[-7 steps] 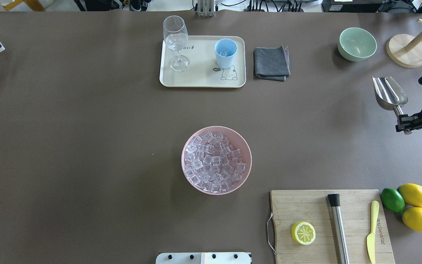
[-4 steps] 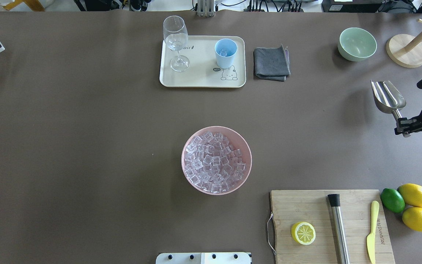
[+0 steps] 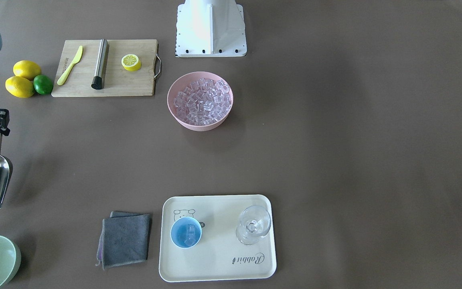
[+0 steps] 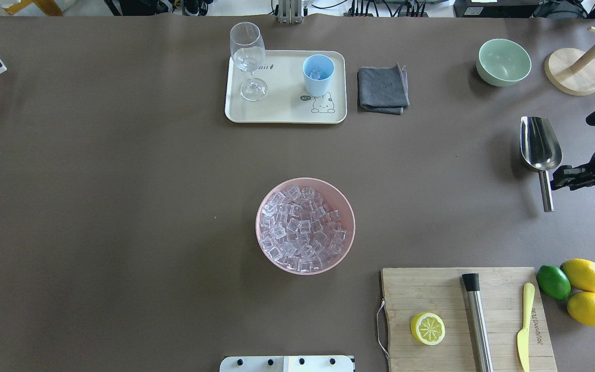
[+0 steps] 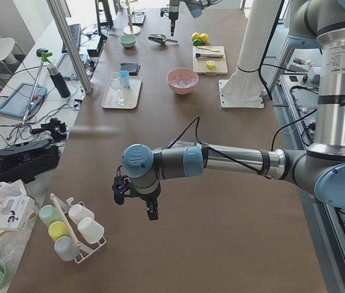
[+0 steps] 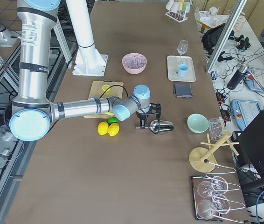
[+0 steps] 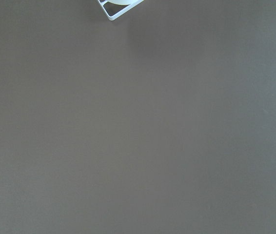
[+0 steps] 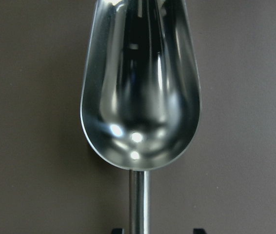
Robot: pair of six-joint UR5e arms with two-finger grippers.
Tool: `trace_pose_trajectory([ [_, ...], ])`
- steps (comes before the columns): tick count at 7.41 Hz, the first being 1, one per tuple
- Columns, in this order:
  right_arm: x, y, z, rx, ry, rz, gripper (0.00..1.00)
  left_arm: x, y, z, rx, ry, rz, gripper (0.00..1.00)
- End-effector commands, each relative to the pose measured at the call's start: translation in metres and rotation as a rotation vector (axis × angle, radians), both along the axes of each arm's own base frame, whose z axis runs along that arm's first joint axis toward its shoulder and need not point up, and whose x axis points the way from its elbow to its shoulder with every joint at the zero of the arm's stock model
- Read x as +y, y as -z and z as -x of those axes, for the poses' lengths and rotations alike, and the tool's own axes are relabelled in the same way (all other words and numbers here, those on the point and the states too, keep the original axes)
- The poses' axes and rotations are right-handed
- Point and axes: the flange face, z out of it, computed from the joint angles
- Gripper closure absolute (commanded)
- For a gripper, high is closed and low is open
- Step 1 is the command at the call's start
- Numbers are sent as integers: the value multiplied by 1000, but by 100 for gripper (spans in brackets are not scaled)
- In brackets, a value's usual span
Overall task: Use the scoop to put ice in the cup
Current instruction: 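Lower the scoop onto the table and open the right gripper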
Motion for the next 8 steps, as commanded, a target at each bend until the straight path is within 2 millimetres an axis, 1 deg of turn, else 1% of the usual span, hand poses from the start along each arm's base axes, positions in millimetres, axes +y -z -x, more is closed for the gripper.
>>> trace_pose_trajectory([
  [1,4,5,-3,-11,-6,2,1,2,-7,5,-2,14,4,2],
  [2,6,7,-4,-11,4,-6,1,-1,4,12,5,22,-37,2],
  [3,10,7,-5,-25,32,-6,1,3,9,19,2,40,-44,2],
  [4,5,3,-27,-44,67,-25,1,3,18,21,-2,47,-64,2],
  [5,0,-1,-52,-41,90,-25,1,1,20,20,-10,38,-78,2],
  [6,-4,-6,-76,-29,107,-42,1,2,21,24,-40,36,-84,1],
  [7,-7,-13,-100,-10,137,-70,1,6,16,29,-46,46,-77,1],
  [8,-11,-19,-126,14,161,-88,1,5,9,30,-105,36,-78,1],
])
